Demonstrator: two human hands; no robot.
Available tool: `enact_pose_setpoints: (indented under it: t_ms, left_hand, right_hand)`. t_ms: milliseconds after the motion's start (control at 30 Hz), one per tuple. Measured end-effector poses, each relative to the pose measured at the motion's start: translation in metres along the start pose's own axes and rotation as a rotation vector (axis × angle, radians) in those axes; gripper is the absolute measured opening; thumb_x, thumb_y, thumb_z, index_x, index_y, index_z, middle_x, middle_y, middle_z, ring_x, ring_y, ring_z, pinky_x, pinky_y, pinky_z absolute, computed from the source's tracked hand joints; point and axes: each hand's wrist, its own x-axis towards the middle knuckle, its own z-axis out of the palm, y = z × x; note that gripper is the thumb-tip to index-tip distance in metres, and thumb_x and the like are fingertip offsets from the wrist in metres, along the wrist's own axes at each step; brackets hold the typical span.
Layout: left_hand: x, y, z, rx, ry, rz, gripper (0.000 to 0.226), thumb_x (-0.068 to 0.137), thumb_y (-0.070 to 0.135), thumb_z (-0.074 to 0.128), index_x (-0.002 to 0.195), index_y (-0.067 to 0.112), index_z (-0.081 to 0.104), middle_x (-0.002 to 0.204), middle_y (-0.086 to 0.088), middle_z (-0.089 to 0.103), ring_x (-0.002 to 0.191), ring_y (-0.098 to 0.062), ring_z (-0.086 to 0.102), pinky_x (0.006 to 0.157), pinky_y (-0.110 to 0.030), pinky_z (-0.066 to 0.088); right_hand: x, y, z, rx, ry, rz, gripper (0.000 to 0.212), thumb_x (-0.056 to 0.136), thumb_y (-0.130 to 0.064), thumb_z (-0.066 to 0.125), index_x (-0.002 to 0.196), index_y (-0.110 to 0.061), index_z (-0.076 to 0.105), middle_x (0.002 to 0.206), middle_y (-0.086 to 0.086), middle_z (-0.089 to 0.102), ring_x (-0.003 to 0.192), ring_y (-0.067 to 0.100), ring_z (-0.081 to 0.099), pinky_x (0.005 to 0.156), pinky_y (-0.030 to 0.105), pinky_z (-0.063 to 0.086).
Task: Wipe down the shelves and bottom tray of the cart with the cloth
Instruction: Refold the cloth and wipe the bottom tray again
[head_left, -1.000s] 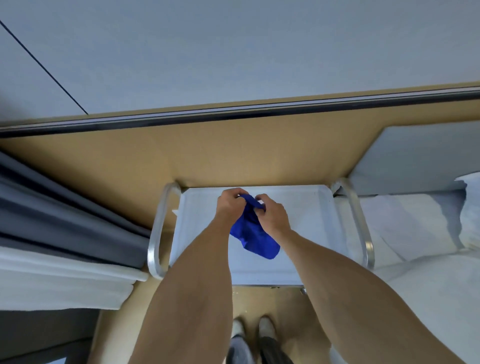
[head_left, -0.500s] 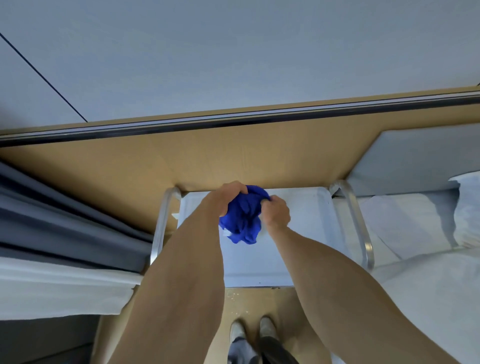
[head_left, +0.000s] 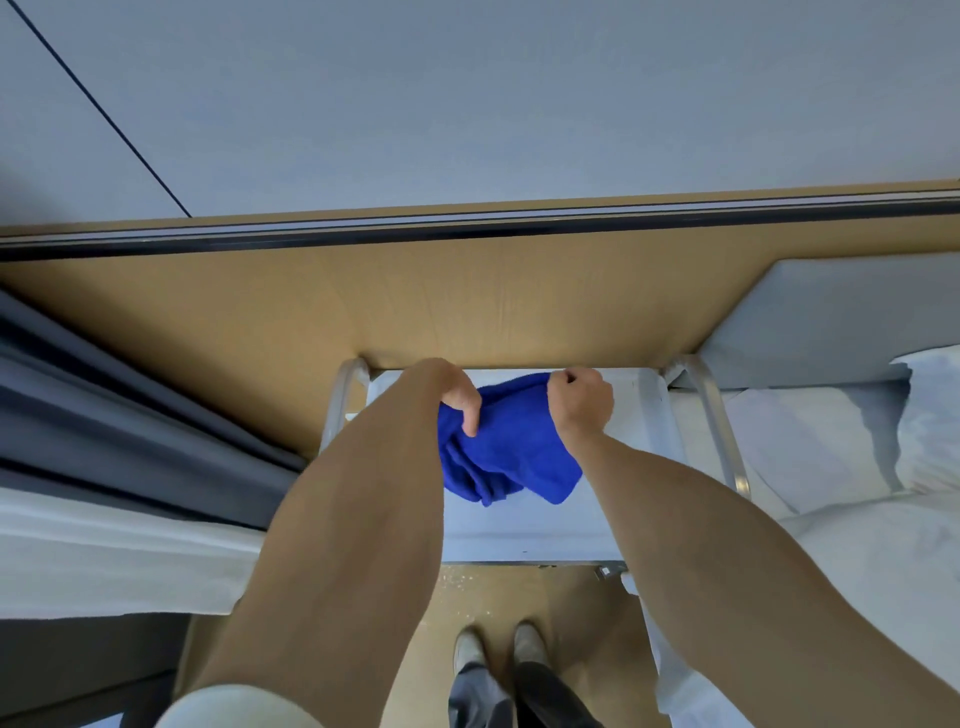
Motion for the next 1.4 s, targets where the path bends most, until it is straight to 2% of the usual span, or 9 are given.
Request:
enact_pose_setpoints:
  t_ms: [167,333,467,567,767,933,1067,1133,1400]
  left_hand:
    - [0.014,0.004,0.003,-0.089,0.819,0.245,0.021,0.081,-0.008,0.048,0.094,0.005,0.059,0.088,-0.010,0.055,0.074,-0.026,0.054,0.063,-0.032,0.045]
    - [0.009,0.011,-0.005,-0.145,1.061,0.384,0.027,0.078,-0.013,0.040,0.088,0.005,0.058,0.096,-0.011,0.057,0.078,-0.026,0.051,0.063,-0.034,0.039]
    - [0.020,-0.004,0.017,0.070,0.846,0.216,0.024,0.088,-0.005,0.050,0.107,0.005,0.060,0.109,-0.013,0.060,0.094,-0.029,0.060,0.071,-0.032,0.042]
    - [0.042,-0.029,0.051,0.237,0.538,0.144,0.027,0.090,0.004,0.057,0.117,0.006,0.053,0.108,-0.010,0.056,0.099,-0.028,0.059,0.074,-0.030,0.041]
    - [0.099,-0.067,0.097,0.355,0.243,0.107,0.020,0.078,0.006,0.063,0.081,0.015,0.046,0.081,0.000,0.048,0.066,-0.016,0.048,0.064,-0.029,0.041]
    - [0.147,-0.062,0.086,0.199,0.373,0.160,0.012,0.078,0.004,0.054,0.082,0.015,0.054,0.086,-0.003,0.055,0.071,-0.022,0.052,0.057,-0.028,0.039]
    - [0.186,-0.049,0.088,0.173,0.555,0.227,0.053,0.084,0.021,0.062,0.136,0.025,0.047,0.120,-0.005,0.056,0.110,-0.026,0.054,0.089,-0.034,0.043]
    - [0.197,-0.054,0.101,0.178,0.598,0.205,0.054,0.086,0.018,0.058,0.138,0.020,0.043,0.123,-0.007,0.052,0.113,-0.028,0.051,0.093,-0.036,0.041]
    - [0.179,-0.116,0.077,0.235,0.691,0.061,0.037,0.091,0.015,0.056,0.127,0.015,0.058,0.121,-0.008,0.057,0.115,-0.025,0.051,0.095,-0.035,0.044]
  right_hand:
    - [0.001,-0.038,0.008,-0.067,0.260,-0.162,0.024,0.098,-0.012,0.045,0.110,-0.017,0.065,0.090,0.003,0.067,0.095,0.026,0.055,0.090,0.035,0.028]
    - [0.007,-0.054,-0.002,-0.097,0.395,-0.268,0.019,0.099,-0.015,0.050,0.114,-0.018,0.061,0.098,-0.001,0.066,0.097,0.025,0.053,0.094,0.038,0.031]
    - [-0.010,-0.017,0.003,-0.291,0.238,-0.355,0.010,0.088,-0.010,0.051,0.086,-0.015,0.058,0.067,-0.002,0.051,0.075,0.029,0.052,0.082,0.036,0.029]
    - [-0.037,0.025,0.012,-0.506,-0.102,-0.270,0.013,0.089,-0.017,0.044,0.077,-0.017,0.049,0.062,-0.003,0.045,0.071,0.029,0.052,0.075,0.036,0.028]
    - [-0.061,0.089,0.044,-0.516,-0.284,-0.060,0.027,0.085,-0.019,0.044,0.060,-0.018,0.035,0.058,-0.003,0.040,0.062,0.024,0.043,0.071,0.034,0.031]
    - [-0.019,0.095,0.078,-0.486,-0.320,0.035,0.016,0.085,-0.020,0.043,0.069,-0.016,0.046,0.067,-0.001,0.052,0.068,0.025,0.053,0.076,0.036,0.038]
    - [0.017,0.096,0.110,-0.582,-0.392,0.038,0.038,0.089,-0.023,0.045,0.127,-0.019,0.049,0.119,0.010,0.057,0.113,0.031,0.051,0.100,0.046,0.040]
    - [0.015,0.101,0.123,-0.598,-0.388,0.026,0.047,0.089,-0.022,0.047,0.136,-0.018,0.046,0.131,0.013,0.051,0.123,0.032,0.047,0.103,0.046,0.040]
    - [-0.037,0.109,0.152,-0.506,-0.605,0.075,0.005,0.090,-0.017,0.047,0.087,-0.015,0.044,0.099,0.007,0.050,0.090,0.026,0.046,0.076,0.036,0.040]
